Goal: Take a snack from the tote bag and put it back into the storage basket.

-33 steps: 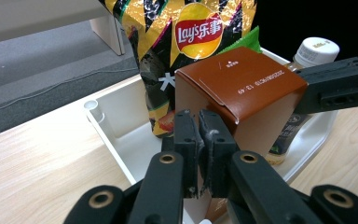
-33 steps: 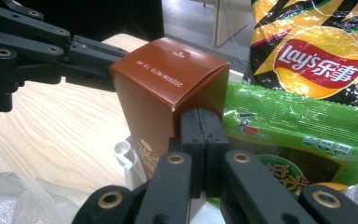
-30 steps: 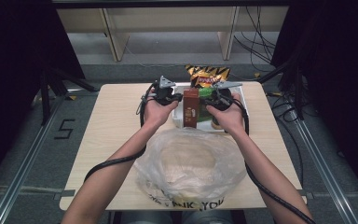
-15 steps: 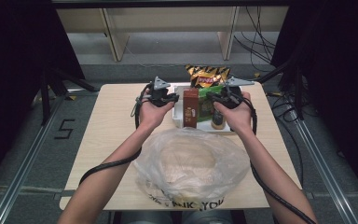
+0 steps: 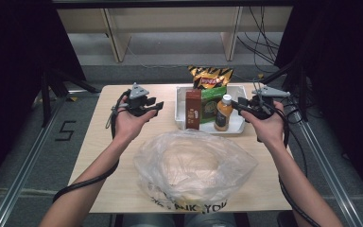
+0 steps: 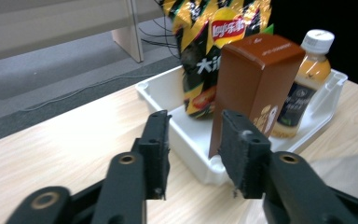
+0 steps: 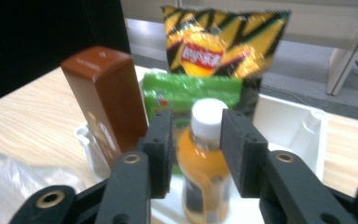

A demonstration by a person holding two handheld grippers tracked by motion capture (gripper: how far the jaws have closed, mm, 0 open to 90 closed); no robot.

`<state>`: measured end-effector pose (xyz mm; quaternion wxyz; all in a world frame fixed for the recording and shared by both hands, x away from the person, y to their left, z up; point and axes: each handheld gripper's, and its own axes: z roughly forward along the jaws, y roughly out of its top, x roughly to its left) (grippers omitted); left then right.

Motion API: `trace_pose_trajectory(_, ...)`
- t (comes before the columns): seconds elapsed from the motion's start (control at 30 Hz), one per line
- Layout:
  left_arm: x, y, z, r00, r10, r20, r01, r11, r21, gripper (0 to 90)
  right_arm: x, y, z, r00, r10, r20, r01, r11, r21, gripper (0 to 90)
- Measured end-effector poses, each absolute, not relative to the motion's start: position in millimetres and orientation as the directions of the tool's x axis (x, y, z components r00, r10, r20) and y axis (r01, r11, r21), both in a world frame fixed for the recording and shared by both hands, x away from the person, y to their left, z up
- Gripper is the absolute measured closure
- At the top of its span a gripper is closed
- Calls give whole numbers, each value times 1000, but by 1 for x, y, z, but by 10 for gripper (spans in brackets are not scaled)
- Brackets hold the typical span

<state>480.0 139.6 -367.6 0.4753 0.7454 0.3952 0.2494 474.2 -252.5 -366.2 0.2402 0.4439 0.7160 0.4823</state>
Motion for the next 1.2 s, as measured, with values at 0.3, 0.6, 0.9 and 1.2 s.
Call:
trace_pose_trajectory(0.3, 455, 180, -381, 508, 861, -18, 371, -200, 907, 461, 454, -275, -384, -470, 875, 111, 443, 125, 888, 581)
trace_pose_trajectory(0.6, 425, 213, -402, 463, 884, -64, 393, -140, 909, 413, 439, -286, -400, -463, 881, 100, 438, 129, 890, 554)
trace_pose_trajectory(0.9, 393, 237, -437, 406, 906, -122, 405, -59, 912, 387, 430, -297, -419, -430, 896, 111, 462, 113, 880, 534)
trace_pose_trajectory(1.2, 380, 254, -449, 336, 928, -160, 370, 26, 929, 365, 423, -293, -430, -392, 912, 123, 483, 90, 871, 519)
